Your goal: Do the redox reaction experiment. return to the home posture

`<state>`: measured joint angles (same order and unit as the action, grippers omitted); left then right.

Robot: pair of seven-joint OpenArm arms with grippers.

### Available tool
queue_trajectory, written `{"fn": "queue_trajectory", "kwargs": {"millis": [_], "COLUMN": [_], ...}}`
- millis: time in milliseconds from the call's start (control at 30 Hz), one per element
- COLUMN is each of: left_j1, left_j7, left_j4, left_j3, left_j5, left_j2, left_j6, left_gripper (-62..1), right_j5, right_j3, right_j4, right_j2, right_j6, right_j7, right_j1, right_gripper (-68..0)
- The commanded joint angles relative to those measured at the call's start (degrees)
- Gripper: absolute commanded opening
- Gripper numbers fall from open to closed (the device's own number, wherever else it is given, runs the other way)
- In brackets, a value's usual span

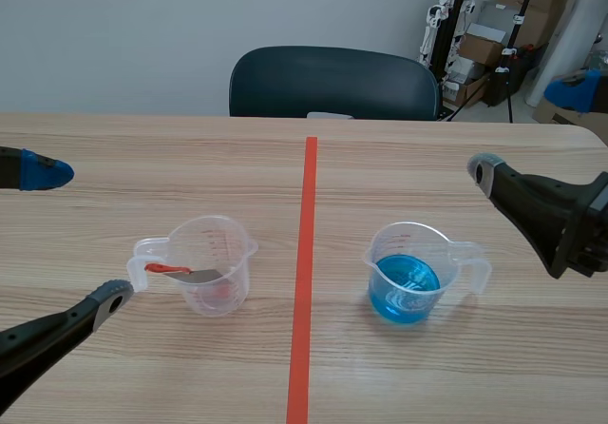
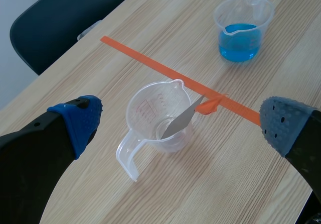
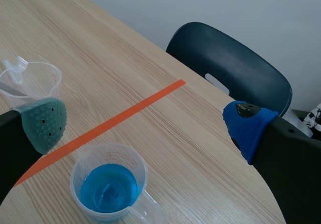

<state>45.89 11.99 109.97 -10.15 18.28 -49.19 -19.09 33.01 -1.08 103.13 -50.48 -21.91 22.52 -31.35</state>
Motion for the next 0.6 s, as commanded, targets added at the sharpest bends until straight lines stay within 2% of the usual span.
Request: {"fn": "queue_trajectory", "kwargs": {"millis": [0,567], "left_j1": [0.1,0.1], "left_j7": [0.6,0.2], "left_j4": [0.3,0.3], "left_j3": [-0.2,-0.2], "left_j5": [0.7,0.7], "left_j2": [0.3,0.3], "left_j6": [0.2,0.5], "left_gripper": [1.4,1.4], "right_j5": [0.7,0.7], "right_j3": [-0.8,-0.7], "right_j4": [1.0,1.0], "right_j2": [-0.3,-0.3], "right_j6": [0.0,0.0], "right_j7": [1.0,1.0], "right_j1": [0.4,0.4], "right_gripper": [0.4,0.4]}}
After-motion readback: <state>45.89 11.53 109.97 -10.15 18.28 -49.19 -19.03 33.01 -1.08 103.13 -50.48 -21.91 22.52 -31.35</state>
